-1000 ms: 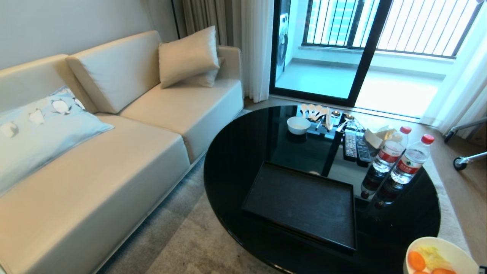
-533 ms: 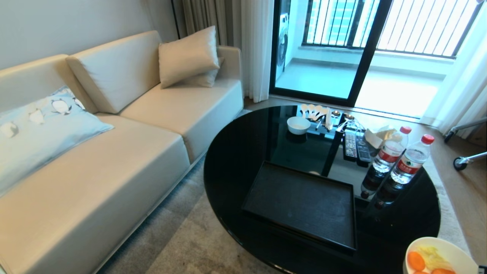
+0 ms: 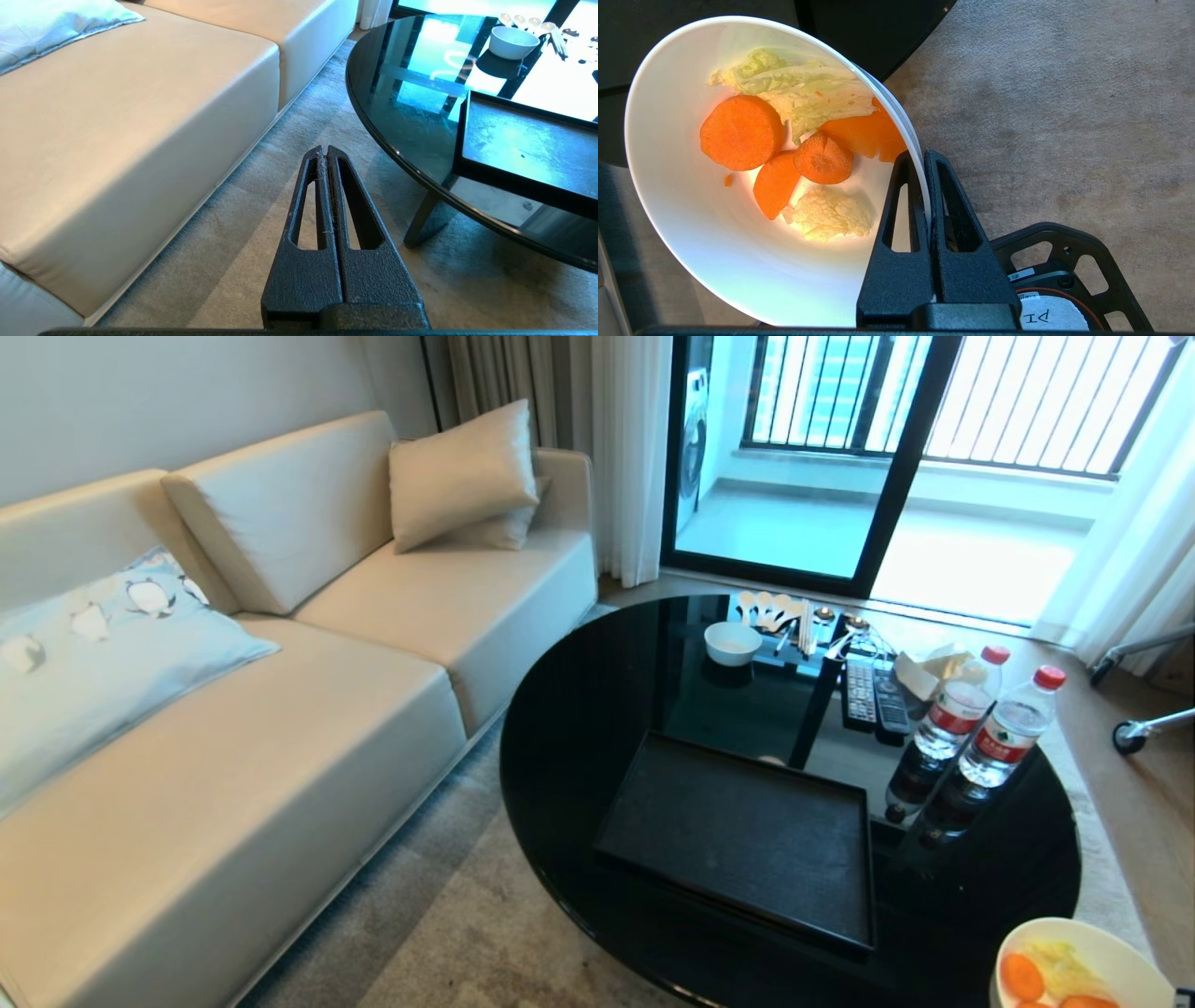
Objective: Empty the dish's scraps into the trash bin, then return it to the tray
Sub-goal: Move the bowl over the trash can
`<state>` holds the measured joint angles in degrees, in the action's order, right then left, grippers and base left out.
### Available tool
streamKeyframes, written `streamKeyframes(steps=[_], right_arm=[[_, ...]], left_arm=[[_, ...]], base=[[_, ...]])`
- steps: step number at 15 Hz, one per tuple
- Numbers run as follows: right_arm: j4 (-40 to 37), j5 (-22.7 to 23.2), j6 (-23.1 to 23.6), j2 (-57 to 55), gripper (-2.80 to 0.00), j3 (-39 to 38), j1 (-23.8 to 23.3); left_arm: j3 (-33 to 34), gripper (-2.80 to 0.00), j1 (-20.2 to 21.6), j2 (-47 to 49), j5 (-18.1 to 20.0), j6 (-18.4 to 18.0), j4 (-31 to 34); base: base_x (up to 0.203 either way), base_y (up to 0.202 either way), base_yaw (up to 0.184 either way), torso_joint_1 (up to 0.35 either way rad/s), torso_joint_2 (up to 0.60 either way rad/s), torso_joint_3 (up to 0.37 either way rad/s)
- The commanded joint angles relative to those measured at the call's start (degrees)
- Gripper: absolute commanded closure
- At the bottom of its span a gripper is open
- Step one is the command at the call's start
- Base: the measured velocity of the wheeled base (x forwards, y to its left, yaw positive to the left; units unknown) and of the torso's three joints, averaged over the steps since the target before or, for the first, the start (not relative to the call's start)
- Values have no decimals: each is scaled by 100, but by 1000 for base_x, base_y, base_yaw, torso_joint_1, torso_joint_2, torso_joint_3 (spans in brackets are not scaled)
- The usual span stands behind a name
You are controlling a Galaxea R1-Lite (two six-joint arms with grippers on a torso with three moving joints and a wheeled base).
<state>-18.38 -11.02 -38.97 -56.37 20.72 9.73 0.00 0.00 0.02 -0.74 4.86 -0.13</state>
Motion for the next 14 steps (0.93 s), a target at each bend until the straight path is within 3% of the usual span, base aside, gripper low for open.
streamKeyframes(steps=[1, 12, 14], right_arm=[[1, -14, -23, 12, 0, -7, 3], [-7, 3, -39, 3, 0, -82, 20], [2, -5, -40, 9, 0, -129, 20]], left_arm=[[0, 0, 0, -2, -5, 6, 3], [0, 0, 0, -2, -5, 6, -4], [0, 0, 0, -2, -5, 6, 0]], base=[[0, 0, 0, 0, 0, 0], [0, 0, 0, 0, 0, 0], [-139, 0, 2, 9, 1, 1]])
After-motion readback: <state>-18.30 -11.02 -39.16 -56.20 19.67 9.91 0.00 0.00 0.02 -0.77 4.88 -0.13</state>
